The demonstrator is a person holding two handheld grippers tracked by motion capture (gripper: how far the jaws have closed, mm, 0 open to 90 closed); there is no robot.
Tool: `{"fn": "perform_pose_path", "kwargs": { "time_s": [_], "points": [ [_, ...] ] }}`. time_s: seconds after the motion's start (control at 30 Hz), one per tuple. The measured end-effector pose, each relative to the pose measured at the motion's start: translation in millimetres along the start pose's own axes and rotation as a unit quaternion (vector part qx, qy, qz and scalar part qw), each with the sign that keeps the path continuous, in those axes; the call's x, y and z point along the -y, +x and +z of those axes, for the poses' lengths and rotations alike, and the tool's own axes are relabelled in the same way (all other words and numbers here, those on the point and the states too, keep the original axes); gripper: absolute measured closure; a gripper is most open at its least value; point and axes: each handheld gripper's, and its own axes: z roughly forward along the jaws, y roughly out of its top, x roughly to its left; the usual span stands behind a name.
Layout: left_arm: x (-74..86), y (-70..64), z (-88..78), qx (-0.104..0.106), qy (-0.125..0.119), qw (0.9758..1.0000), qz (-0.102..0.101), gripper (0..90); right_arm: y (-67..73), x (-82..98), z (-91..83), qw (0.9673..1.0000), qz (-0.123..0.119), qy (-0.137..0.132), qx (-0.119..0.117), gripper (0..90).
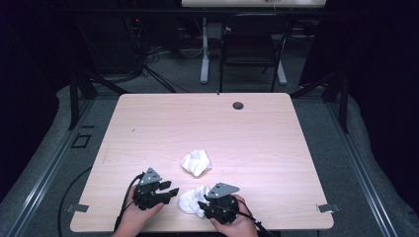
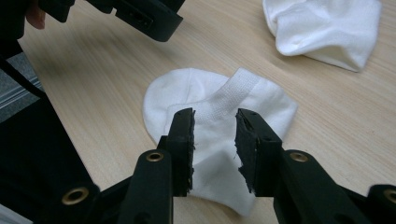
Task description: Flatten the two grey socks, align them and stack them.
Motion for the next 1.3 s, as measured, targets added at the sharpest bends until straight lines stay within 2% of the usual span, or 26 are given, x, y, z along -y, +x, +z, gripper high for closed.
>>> {"fn": "perform_pose_path", "kwargs": {
  "time_s": [0.1, 0.17, 0.23, 0.27, 0.5, 0.53, 0.63, 0.77, 0.8, 0.83, 0.9, 1.07, 1.3],
  "points": [
    [0.5, -3.5, 2.1, 0.009, 0.005, 0.9999, 0.004, 58.5, 0.3, 0.0, 1.8, 1.0000, -0.001, 0.007, -0.005, 73.7],
    [0.8, -7.4, 4.5, 0.013, 0.010, 0.9999, 0.005, 63.2, 2.5, -0.2, 5.0, 0.9997, -0.005, 0.020, -0.012, 76.4],
    [1.3, -10.9, 7.2, 0.014, 0.013, 0.9998, 0.009, 64.5, 3.4, 0.0, 6.1, 0.9998, -0.004, 0.018, -0.012, 76.5],
    [1.2, -13.7, 9.2, 0.014, 0.018, 0.9996, 0.019, 67.0, 3.9, -0.4, 7.8, 0.9997, -0.006, 0.019, -0.012, 76.4],
    [1.8, -18.4, 13.6, 0.011, 0.020, 0.9994, 0.026, 72.8, 7.4, 0.2, 11.1, 0.9997, -0.003, 0.008, -0.023, 70.5],
    [1.7, -19.5, 13.4, 0.013, 0.020, 0.9994, 0.025, 74.5, 8.8, 0.6, 12.6, 0.9996, -0.003, 0.005, -0.029, 69.9],
    [1.5, -22.7, 13.3, 0.015, 0.015, 0.9992, 0.033, 79.6, 13.0, 0.9, 14.7, 0.9994, -0.016, 0.008, -0.028, 69.6],
    [1.7, -24.8, 17.1, 0.036, 0.023, 0.9988, 0.023, 87.8, 14.5, 0.4, 17.0, 0.9995, -0.016, 0.003, -0.028, 70.6],
    [2.3, -26.8, 20.0, 0.034, 0.030, 0.9985, 0.031, 89.0, 16.7, -0.1, 19.2, 0.9994, -0.019, 0.003, -0.029, 71.0],
    [2.3, -26.8, 20.0, 0.034, 0.030, 0.9985, 0.031, 89.2, 16.7, -0.1, 19.2, 0.9994, -0.019, 0.003, -0.029, 71.0],
    [3.4, -28.4, 23.0, 0.031, 0.036, 0.9983, 0.035, 89.4, 19.2, -0.9, 21.9, 0.9991, -0.038, 0.007, -0.017, 71.6],
    [5.6, -30.0, 27.4, 0.029, 0.044, 0.9978, 0.041, 89.6, 18.4, -0.6, 25.7, 0.9989, -0.040, 0.015, -0.020, 71.8],
    [5.8, -29.6, 27.8, 0.030, 0.044, 0.9978, 0.040, 89.7, 14.9, 1.4, 28.0, 0.9987, -0.041, 0.026, -0.015, 78.2]
  ]
}}
